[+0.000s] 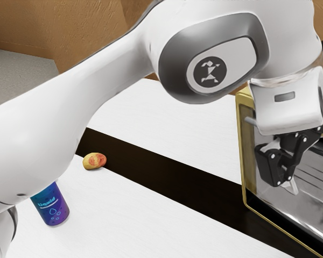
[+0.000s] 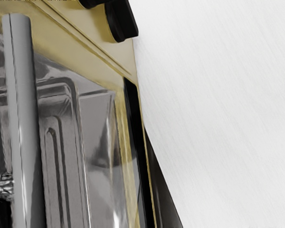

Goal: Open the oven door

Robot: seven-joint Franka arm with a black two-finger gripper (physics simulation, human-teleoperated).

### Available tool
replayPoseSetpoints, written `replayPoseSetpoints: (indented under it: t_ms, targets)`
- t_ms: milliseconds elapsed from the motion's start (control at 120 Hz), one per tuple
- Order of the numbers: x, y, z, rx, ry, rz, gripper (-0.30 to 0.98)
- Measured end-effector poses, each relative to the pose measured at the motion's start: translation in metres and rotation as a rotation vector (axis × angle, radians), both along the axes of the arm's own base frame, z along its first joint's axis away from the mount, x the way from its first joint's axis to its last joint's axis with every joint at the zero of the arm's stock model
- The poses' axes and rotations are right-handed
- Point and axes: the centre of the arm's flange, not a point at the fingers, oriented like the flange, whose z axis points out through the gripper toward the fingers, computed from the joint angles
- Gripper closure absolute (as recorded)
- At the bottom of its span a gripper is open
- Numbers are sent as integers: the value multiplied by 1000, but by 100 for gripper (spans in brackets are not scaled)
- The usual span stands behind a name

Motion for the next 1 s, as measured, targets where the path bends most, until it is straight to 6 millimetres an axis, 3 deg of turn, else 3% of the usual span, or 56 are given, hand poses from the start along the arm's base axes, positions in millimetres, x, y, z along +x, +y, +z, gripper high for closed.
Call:
replayPoseSetpoints:
  t_ms: [33, 67, 100, 142, 183, 217, 233, 250, 258, 267, 283, 300, 325, 350, 367, 375, 392, 408, 433, 467, 508, 575, 617, 650, 717, 767, 1000]
  targets:
    - [-16, -5, -2, 44, -13, -13, 1]
    - [-58, -14, -8, 135, -50, -37, 5]
    - [-114, -10, -17, 239, -113, -45, 12]
    - [-199, -3, -43, 348, -207, -65, 10]
    - [-326, 4, -83, 440, -364, -150, 8]
    - [-468, -9, -117, 485, -558, -349, 6]
    - [-547, -13, -118, 473, -681, -472, 6]
    - [-610, -8, -108, 442, -792, -556, 5]
    - [-631, -2, -86, 399, -840, -565, 5]
    - [-649, 5, -66, 360, -880, -569, 4]
    - [-662, 20, -12, 263, -928, -532, 4]
    - [-641, 38, 61, 156, -931, -420, 3]
    - [-573, 73, 159, 38, -889, -204, 3]
    - [-461, 126, 230, -36, -783, 57, 3]
    - [-370, 173, 252, -66, -683, 235, 3]
    - [-322, 197, 253, -76, -628, 320, 3]
    - [-245, 244, 245, -83, -532, 468, 3]
    - [-186, 284, 230, -81, -453, 591, 2]
    - [-121, 340, 198, -67, -345, 757, 2]
    - [-74, 390, 162, -50, -237, 927, 2]
    - [-42, 424, 129, -35, -142, 1070, 1]
    - [-3, 456, 68, 9, 5, 1238, 1]
    - [10, 463, 39, 24, 77, 1304, 1]
    - [17, 454, 25, 28, 115, 1328, 0]
    - [25, 422, 12, 27, 158, 1343, 0]
    - [26, 409, 7, 18, 181, 1369, 0]
    - [24, 411, 4, -20, 227, 1552, 0]
